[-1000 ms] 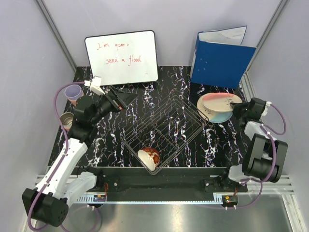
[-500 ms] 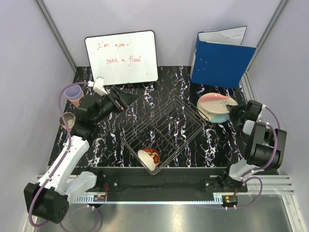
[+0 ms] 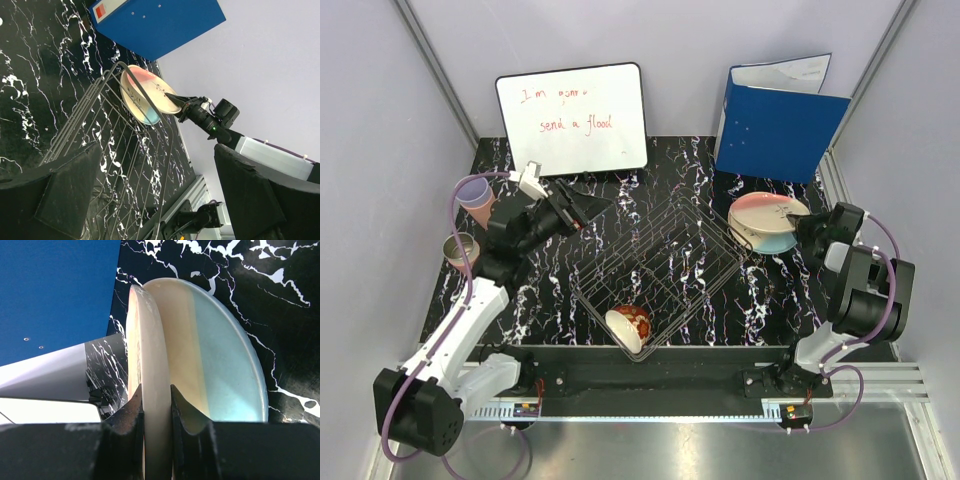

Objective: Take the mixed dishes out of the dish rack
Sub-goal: Place the plate on the plate.

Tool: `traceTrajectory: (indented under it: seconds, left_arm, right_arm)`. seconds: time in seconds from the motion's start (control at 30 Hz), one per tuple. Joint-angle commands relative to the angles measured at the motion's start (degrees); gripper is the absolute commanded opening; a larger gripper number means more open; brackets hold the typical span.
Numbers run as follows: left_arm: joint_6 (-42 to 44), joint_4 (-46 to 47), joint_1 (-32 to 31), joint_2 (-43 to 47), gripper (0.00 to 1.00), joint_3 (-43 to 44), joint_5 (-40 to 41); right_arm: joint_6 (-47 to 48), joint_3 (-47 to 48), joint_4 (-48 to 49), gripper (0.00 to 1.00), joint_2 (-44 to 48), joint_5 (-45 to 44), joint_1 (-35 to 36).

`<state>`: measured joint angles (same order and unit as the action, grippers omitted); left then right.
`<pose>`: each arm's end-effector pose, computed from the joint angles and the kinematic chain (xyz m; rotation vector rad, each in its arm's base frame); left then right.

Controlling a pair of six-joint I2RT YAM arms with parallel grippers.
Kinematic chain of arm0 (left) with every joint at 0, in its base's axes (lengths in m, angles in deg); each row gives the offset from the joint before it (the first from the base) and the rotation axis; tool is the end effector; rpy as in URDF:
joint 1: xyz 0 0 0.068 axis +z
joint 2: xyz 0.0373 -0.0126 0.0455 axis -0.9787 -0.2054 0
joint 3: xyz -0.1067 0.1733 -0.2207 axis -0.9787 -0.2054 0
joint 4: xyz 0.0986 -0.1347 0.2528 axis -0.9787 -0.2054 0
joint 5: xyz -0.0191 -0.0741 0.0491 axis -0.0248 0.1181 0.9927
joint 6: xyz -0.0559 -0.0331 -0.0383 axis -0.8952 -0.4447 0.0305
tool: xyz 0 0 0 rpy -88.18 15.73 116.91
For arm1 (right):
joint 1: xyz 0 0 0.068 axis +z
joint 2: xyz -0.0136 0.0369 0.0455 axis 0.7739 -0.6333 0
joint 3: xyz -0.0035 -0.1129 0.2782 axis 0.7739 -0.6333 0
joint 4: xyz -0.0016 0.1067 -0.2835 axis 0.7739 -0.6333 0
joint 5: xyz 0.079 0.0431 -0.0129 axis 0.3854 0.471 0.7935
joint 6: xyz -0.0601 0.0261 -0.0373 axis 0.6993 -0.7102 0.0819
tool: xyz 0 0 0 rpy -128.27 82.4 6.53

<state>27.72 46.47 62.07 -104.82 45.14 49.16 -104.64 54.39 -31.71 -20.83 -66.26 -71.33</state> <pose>0.2622 -0.1047 0.3370 -0.2187 1.8285 -1.2635 0.3522 -0.1137 0.1355 1.3534 1.8030 0.6988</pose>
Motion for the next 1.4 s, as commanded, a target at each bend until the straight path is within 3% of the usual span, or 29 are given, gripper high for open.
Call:
traceTrajectory:
  seconds: [0.0,0.13,0.27,0.43,0.57,0.6,0.7,1.17,1.37]
  left_arm:
    - [-0.36,3.96,-0.36,0.04,0.99,-0.35,-1.69]
    - [-0.27,3.87,-0.36,0.05,0.99,-0.53,-1.95]
    - [-0.18,3.78,-0.36,-0.04,0.99,-0.62,-2.04]
    - [-0.27,3.78,-0.36,-0.22,0.99,-0.79,-2.21]
    - [-0.27,3.78,-0.36,-0.13,0.99,-0.79,-2.39]
    - [-0.18,3.60,-0.36,-0.13,0.99,-0.79,-2.30]
    - [0.17,3.17,-0.36,-0.04,0.99,-0.70,-2.04]
    - [1.49,-0.44,-0.54,-0.83,0.99,1.58,-1.86]
    - [1.75,-0.61,-1.41,-1.45,0.99,2.20,-2.21]
  right_arm:
    - [4.47,0.36,-9.55,0.09,-2.28,-1.42,0.32]
    - [4.83,0.10,-9.72,0.36,-2.46,-1.51,0.32]
    - [5.00,-0.25,-9.99,0.53,-2.46,-1.42,0.32]
    - [5.27,-0.52,-9.99,0.60,-2.28,-1.51,0.32]
    - [5.53,-0.78,-10.86,0.75,-0.88,-2.56,0.32]
    - [5.79,-1.04,-11.39,0.86,-0.35,-3.35,0.32]
    - [6.23,-1.40,-13.23,1.00,2.81,-4.93,0.32]
    - [10.71,4.75,-33.43,1.00,16.79,-12.75,0.32]
    - [10.80,6.07,-35.83,1.00,19.41,-12.85,0.32]
